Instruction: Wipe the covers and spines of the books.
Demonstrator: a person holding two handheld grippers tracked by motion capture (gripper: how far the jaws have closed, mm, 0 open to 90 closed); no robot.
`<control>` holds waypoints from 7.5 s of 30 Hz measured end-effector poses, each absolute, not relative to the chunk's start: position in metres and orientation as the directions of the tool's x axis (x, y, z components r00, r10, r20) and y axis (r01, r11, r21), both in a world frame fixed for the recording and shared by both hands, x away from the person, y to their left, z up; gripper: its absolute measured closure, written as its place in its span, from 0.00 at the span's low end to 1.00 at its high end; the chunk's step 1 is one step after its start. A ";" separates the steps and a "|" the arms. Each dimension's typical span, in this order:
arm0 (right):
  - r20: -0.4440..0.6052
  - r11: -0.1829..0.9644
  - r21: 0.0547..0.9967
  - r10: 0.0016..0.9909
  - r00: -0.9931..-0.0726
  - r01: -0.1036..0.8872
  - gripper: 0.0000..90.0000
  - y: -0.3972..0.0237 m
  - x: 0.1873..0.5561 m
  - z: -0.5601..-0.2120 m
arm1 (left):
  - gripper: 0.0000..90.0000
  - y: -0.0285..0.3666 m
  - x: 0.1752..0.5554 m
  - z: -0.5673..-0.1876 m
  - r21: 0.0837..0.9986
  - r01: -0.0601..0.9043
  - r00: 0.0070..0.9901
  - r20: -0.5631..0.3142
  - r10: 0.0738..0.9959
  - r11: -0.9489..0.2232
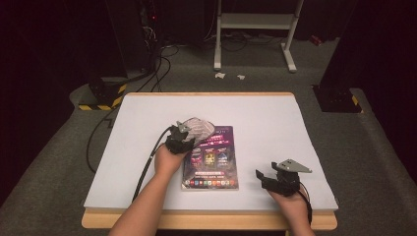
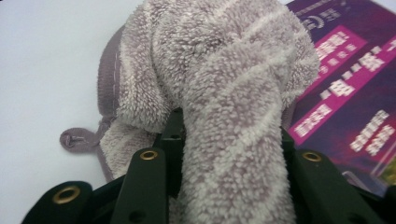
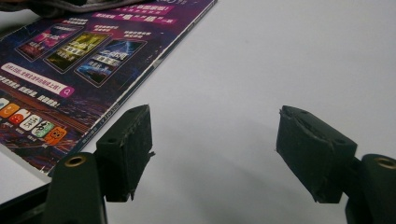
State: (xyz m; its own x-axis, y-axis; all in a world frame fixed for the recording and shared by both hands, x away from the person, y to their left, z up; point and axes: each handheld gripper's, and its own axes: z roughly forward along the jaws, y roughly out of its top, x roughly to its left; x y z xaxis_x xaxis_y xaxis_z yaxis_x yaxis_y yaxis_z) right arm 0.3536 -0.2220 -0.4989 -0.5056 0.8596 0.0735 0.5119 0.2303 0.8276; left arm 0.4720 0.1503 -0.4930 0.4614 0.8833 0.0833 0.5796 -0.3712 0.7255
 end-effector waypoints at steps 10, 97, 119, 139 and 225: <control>0.075 0.229 0.828 0.860 -0.506 0.512 0.30 -0.222 0.354 -0.498 | 0.69 0.142 0.472 -0.491 0.715 0.579 0.459 0.111 0.881 -0.392; 0.077 0.230 0.830 0.855 -0.512 0.508 0.30 -0.220 0.352 -0.499 | 0.70 0.126 0.455 -0.486 0.792 0.466 0.553 0.088 0.829 -0.395; 0.077 0.229 0.829 0.856 -0.510 0.510 0.30 -0.220 0.353 -0.499 | 0.71 0.165 0.429 -0.463 0.855 0.408 0.517 0.074 0.853 -0.322; 0.072 0.236 0.827 0.856 -0.512 0.510 0.30 -0.218 0.353 -0.499 | 0.71 0.260 0.401 -0.459 0.870 0.438 0.390 0.043 0.920 -0.226; 0.067 0.247 0.826 0.849 -0.524 0.507 0.31 -0.213 0.351 -0.499 | 0.20 0.267 0.356 -0.473 0.884 0.415 0.491 -0.017 0.871 -0.217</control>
State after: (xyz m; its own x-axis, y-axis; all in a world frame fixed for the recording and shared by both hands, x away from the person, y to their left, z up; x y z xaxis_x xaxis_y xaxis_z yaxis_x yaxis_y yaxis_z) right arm 0.3514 -0.2127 -0.4990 -0.5237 0.8492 0.0673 0.5069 0.2471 0.8258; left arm 0.3562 0.2668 -0.4725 0.4907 0.8711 -0.0168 0.4147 -0.2166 0.8838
